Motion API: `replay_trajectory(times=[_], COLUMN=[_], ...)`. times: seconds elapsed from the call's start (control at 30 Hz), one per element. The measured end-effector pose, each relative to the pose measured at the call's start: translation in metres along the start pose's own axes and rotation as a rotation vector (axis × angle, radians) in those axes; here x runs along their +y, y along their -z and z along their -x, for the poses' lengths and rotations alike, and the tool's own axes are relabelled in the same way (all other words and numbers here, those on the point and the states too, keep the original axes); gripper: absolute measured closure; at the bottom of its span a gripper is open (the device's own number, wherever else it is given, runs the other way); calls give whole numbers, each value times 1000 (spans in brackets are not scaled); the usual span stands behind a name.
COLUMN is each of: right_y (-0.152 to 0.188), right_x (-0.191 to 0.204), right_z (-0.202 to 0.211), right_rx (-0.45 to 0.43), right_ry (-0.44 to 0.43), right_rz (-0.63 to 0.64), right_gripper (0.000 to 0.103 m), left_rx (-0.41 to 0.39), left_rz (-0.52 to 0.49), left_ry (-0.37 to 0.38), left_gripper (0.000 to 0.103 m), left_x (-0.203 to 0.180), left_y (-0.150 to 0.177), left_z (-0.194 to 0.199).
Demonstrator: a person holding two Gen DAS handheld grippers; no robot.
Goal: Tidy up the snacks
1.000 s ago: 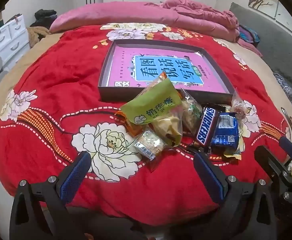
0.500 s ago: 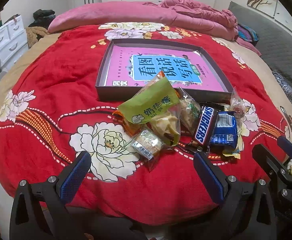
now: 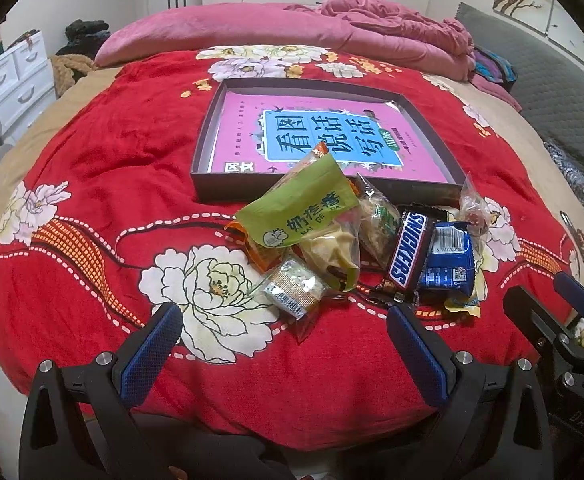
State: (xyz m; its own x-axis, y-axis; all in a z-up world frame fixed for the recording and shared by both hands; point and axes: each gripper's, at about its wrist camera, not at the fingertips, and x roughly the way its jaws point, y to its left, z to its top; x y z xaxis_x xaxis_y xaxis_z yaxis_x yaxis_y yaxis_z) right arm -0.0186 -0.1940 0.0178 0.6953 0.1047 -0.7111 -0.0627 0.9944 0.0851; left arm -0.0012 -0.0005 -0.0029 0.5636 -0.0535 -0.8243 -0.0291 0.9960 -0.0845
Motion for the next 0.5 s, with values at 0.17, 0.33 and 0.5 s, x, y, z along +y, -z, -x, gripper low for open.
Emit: replay_trajectory(times=[0.17, 0.33, 0.5], right_y=[0, 1, 1], right_x=[1, 1, 1], right_z=[0, -2, -3], right_rx=[1, 4, 6], right_ry=[-1, 0, -2], right_rz=[1, 0, -6], right_gripper=[0, 0, 0], left_rx=[3, 6, 6], left_rz=[3, 1, 2], left_ry=[4, 8, 10], left_gripper=[1, 1, 1], left_x=[0, -1, -1], left_y=[0, 0, 0], left_z=[0, -1, -2])
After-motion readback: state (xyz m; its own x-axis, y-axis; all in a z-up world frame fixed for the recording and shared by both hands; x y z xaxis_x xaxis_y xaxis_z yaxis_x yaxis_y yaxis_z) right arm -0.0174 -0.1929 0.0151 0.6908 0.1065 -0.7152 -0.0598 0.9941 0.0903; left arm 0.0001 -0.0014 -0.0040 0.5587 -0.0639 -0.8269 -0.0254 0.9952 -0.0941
